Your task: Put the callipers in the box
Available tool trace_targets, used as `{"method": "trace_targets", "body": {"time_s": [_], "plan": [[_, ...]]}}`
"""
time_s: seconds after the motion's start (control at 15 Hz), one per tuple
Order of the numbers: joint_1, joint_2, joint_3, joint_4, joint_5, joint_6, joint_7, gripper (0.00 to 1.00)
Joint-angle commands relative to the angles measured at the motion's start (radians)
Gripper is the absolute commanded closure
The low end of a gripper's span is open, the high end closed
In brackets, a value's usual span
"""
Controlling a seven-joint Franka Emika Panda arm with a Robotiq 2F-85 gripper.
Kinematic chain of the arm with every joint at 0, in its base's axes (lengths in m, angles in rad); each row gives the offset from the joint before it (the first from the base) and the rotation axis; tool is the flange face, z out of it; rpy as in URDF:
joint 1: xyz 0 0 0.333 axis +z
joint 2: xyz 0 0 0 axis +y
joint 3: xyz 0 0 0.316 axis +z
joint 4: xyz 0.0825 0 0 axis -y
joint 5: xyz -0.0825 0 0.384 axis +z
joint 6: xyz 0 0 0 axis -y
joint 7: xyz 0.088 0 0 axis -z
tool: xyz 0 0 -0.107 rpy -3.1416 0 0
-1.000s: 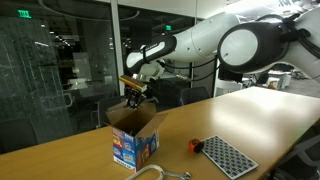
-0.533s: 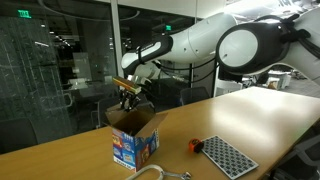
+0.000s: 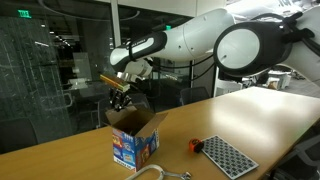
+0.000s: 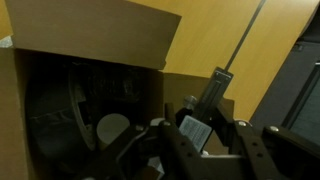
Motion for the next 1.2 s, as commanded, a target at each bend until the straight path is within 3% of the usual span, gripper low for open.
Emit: {"method": "trace_targets", "body": {"time_s": [0.0, 0.2, 0.27, 0.4, 0.6, 0.67, 1.0, 1.13], "plan": [[0.034, 0.019, -0.024, 0.098, -0.04, -0.06, 0.064, 0.83], [0.035, 0.025, -0.019, 0.119, -0.044, -0.092, 0.093, 0.82], [0.03, 0.019, -0.017, 0.104, -0.029, -0.095, 0.1, 0.33], [0.022, 0.017, -0.012, 0.093, -0.02, -0.088, 0.107, 0.27], [0.01, 0.013, -0.009, 0.08, -0.015, -0.075, 0.113, 0.05], [0.007, 0.013, -0.008, 0.077, -0.013, -0.071, 0.114, 0.01], [-0.004, -0.001, -0.009, 0.063, -0.014, -0.084, 0.116, 0.0], [-0.007, -0.051, -0.013, 0.048, -0.04, -0.173, 0.079, 0.0]]}}
